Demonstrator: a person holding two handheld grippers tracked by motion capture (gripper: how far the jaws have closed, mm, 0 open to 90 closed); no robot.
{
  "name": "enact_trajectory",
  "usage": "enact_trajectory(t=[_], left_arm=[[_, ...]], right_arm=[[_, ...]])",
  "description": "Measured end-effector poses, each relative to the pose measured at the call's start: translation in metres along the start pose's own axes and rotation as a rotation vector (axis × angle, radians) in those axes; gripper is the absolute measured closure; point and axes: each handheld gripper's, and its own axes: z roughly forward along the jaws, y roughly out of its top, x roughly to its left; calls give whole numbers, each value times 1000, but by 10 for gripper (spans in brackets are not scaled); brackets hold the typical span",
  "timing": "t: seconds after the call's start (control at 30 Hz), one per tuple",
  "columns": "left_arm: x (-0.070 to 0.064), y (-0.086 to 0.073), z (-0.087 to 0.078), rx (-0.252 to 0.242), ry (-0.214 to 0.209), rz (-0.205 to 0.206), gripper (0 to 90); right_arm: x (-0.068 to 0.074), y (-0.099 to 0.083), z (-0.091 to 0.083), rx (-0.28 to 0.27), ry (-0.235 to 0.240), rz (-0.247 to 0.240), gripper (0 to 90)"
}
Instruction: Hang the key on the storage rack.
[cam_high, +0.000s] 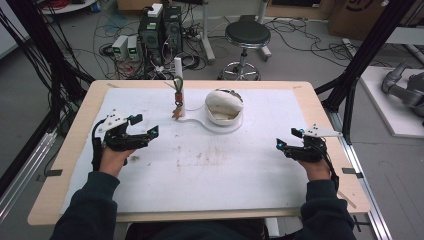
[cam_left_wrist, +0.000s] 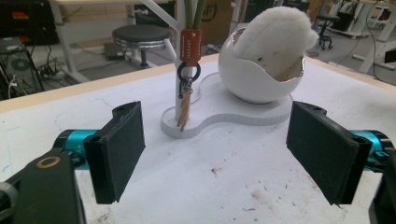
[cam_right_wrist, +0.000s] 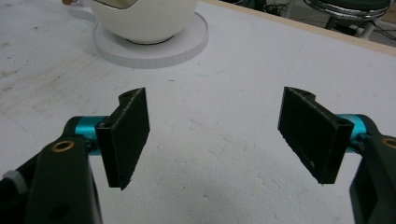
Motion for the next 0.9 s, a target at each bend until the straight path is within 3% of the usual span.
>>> enact_trajectory(t=[0.2,0.33,0.6,0.9], left_arm=[[0,-15,-8,5,5,3,193],[0,-16,-10,-14,32,3,193],[-5,-17,-12,-24,21,13,193],[-3,-20,-14,-20,21,-3,195]], right_arm=[[3,0,0,-6,11,-18,252],[4,0,-1,-14,14,-27,242],[5,0,-2,-21,18,-30,221],[9,2,-3,-22,13,-50,220]])
